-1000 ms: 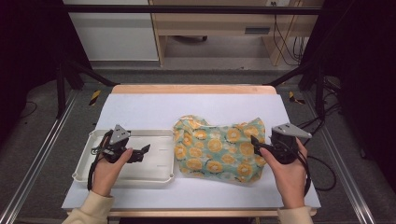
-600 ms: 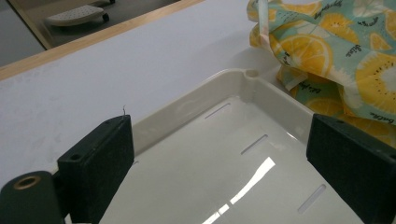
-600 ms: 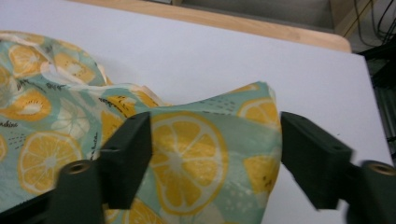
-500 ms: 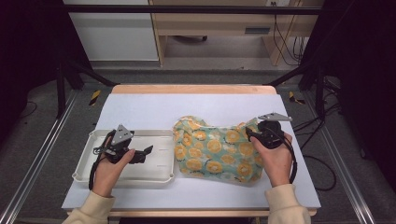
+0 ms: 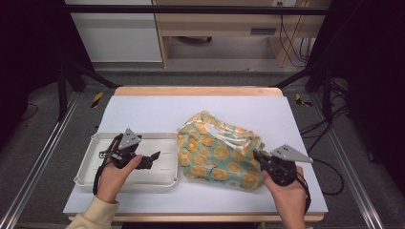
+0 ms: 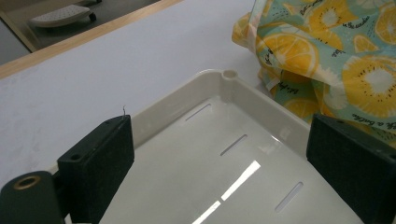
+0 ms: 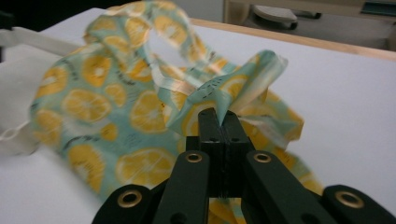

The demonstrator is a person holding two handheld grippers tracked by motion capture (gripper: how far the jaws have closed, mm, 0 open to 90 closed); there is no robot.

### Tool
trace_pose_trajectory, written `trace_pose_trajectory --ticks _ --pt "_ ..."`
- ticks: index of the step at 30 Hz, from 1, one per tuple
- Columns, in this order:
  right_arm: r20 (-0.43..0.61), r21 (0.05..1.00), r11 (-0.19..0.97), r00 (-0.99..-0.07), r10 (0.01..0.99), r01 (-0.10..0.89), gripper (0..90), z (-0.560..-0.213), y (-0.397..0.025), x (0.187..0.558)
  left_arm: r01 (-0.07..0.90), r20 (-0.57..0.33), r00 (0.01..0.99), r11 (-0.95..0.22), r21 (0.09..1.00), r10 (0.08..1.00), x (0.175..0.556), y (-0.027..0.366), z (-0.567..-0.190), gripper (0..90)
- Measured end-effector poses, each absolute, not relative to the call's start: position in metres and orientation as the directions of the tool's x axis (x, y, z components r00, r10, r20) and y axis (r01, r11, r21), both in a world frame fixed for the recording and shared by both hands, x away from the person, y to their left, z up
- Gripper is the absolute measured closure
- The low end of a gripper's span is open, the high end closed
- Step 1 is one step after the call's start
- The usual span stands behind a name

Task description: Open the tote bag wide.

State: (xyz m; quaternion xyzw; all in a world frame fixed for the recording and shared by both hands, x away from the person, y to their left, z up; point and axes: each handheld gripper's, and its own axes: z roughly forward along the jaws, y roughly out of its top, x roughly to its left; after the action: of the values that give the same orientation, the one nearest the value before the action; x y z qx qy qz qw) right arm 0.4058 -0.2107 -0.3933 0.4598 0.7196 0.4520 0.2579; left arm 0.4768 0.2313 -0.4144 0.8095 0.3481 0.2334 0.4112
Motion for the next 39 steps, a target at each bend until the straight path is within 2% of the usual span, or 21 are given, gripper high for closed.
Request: trace_pose_trajectory --ticks 4,11,20,28,30,31,33,34,36,37,39 --pt "0.052 0.889 0.178 -0.481 0.875 0.421 90.0 -0.407 -0.21 0.387 0.361 0.097 0.654 -0.422 0.832 0.75 0.475 0.228 -0.413 7.8" --pt "0.061 0.854 0.219 -0.508 0.859 0.472 90.0 -0.437 -0.218 0.362 0.323 0.125 0.678 -0.446 0.835 0.724 0.47 0.214 -0.411 7.9" --pt "0.091 0.83 0.216 -0.507 0.857 0.515 90.0 -0.449 -0.224 0.36 0.228 0.179 0.741 -0.493 0.84 0.647 0.454 0.177 -0.395 7.9" --pt "0.082 0.823 0.233 -0.514 0.854 0.518 89.9 -0.45 -0.224 0.359 0.178 0.201 0.784 -0.522 0.834 0.588 0.467 0.137 -0.386 12.0" --pt "0.074 0.819 0.242 -0.514 0.854 0.52 89.7 -0.451 -0.223 0.358 0.167 0.197 0.802 -0.528 0.833 0.564 0.477 0.117 -0.383 18.6" --pt "0.066 0.818 0.251 -0.517 0.854 0.518 89.7 -0.452 -0.223 0.359 0.164 0.193 0.81 -0.53 0.832 0.554 0.48 0.112 -0.383 26.2" --pt "0.064 0.816 0.253 -0.515 0.855 0.52 89.6 -0.452 -0.224 0.36 0.172 0.19 0.815 -0.54 0.824 0.548 0.483 0.108 -0.382 35.8" --pt "0.064 0.816 0.253 -0.515 0.855 0.52 89.6 -0.452 -0.224 0.36 0.184 0.173 0.819 -0.537 0.823 0.546 0.484 0.104 -0.383 35.8" --pt "0.058 0.817 0.257 -0.516 0.855 0.517 89.3 -0.453 -0.225 0.36 0.202 0.155 0.823 -0.537 0.819 0.547 0.484 0.102 -0.386 52.9" --pt "0.059 0.814 0.256 -0.513 0.856 0.521 89.2 -0.453 -0.226 0.36 0.228 0.122 0.831 -0.532 0.816 0.543 0.482 0.104 -0.39 64.3" --pt "0.053 0.811 0.261 -0.51 0.859 0.524 88.9 -0.454 -0.227 0.36 0.232 0.124 0.833 -0.544 0.807 0.539 0.476 0.111 -0.396 75.6"
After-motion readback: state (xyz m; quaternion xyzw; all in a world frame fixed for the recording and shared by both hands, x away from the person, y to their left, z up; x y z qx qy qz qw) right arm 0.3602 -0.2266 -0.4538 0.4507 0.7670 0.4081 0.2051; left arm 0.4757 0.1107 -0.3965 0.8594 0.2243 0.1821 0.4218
